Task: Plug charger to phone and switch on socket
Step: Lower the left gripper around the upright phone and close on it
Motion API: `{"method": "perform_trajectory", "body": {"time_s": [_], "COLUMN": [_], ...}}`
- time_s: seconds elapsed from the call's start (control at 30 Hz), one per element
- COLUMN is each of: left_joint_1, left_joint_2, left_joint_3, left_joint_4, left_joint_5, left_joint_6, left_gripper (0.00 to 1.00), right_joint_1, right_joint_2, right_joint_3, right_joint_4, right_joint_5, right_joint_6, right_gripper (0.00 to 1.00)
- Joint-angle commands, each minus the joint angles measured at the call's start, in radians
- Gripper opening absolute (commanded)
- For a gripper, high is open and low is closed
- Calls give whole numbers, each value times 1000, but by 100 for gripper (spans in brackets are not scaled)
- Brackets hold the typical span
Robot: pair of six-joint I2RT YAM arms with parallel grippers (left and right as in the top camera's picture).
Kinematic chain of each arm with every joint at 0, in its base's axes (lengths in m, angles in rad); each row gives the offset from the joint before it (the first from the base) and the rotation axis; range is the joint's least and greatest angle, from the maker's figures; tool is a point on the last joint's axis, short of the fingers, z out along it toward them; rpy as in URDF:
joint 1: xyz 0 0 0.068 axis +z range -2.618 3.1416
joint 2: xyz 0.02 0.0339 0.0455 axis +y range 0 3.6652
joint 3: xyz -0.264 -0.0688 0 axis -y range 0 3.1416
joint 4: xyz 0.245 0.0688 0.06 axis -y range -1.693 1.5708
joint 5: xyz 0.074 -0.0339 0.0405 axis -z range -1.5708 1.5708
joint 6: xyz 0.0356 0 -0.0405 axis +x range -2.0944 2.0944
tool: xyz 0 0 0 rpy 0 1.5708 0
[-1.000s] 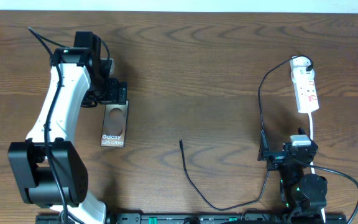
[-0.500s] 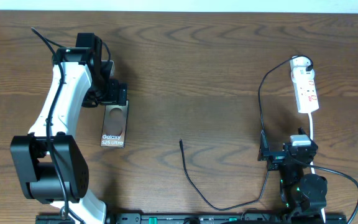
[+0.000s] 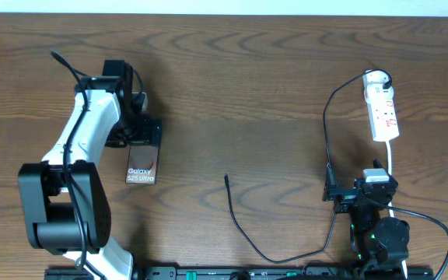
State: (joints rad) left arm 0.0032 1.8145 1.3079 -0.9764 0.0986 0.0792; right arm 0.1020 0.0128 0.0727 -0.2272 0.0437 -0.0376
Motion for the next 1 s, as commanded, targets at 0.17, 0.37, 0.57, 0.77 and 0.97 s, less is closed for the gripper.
{"method": "perform_trajectory", "body": {"time_s": [0.17, 0.37, 0.57, 0.77, 0.97], "left_joint_1": [1, 1, 0, 0, 0], "left_joint_2": [11, 11, 11, 11, 11], "left_joint_3": [-84, -127, -129, -131, -145], "left_joint_4": [67, 105, 117, 129, 138], "left_joint_5": [-2, -2, -2, -2, -2], "left_joint_6": [7, 7, 14, 14, 14], "left_gripper": [97, 97, 97, 97, 97], "right_joint_1": [-3, -3, -3, -3, -3], "right_joint_2": [-2, -2, -2, -2, -2], "right_joint_3": [-2, -2, -2, -2, -3], "right_joint_4": [-2, -2, -2, -2, -2], "right_joint_5": [-2, -2, -2, -2, -2], "right_joint_6": [-12, -12, -12, -12, -12], "right_gripper": [99, 99, 99, 99, 99]}}
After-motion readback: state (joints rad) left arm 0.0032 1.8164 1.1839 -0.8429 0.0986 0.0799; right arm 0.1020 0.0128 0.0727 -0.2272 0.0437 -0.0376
